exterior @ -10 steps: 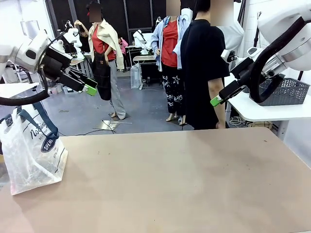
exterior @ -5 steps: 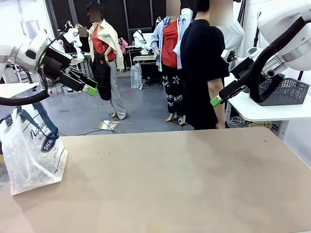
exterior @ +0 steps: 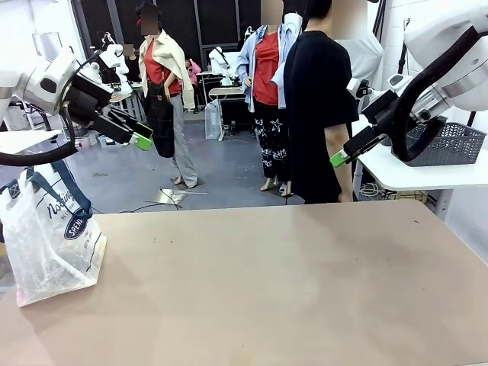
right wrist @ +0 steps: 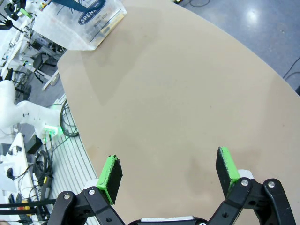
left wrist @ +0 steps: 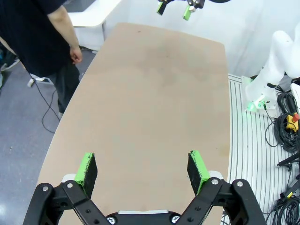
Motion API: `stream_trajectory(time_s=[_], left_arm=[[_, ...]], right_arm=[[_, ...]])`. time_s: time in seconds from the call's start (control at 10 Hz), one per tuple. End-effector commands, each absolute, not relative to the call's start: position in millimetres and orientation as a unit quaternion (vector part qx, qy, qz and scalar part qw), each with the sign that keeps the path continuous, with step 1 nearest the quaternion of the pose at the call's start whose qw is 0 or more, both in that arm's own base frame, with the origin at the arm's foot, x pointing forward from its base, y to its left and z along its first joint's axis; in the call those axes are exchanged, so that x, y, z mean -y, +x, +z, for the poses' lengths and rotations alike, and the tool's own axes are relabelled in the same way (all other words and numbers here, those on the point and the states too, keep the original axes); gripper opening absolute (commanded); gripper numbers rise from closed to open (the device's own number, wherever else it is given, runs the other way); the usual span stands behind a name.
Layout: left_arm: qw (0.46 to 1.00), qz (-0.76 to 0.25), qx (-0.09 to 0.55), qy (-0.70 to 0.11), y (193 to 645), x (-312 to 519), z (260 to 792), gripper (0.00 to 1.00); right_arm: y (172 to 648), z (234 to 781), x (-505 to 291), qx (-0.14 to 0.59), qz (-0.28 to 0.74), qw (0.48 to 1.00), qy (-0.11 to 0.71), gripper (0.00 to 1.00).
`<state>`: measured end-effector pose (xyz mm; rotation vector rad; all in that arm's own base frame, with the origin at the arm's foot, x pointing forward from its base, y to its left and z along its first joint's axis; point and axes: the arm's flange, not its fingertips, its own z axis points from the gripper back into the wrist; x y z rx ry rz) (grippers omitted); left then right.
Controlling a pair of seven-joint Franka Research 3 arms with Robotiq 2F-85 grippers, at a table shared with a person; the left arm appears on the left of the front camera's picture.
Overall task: Transfer purchased items from the store into the shopping bag.
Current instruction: Move the Reusable shopping bag to the right side of the table.
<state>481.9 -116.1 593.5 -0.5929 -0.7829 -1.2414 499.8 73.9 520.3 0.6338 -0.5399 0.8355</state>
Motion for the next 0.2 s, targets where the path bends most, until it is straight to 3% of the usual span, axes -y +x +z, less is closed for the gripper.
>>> stream_trajectory(time_s=[0.0,0.1], left_arm=[[0.706,-0.55,0.352,-0.274,481.1,116.7,595.4,1.0],[0.706,-0.55,0.352,-0.274,481.1,116.7,595.4,1.0]], right_arm=[[502.3,521.3,-75.0,0.255,0.39,0.829,0.308,1.0],[502.3,521.3,-75.0,0.255,0.39,0.829,0.308,1.0]])
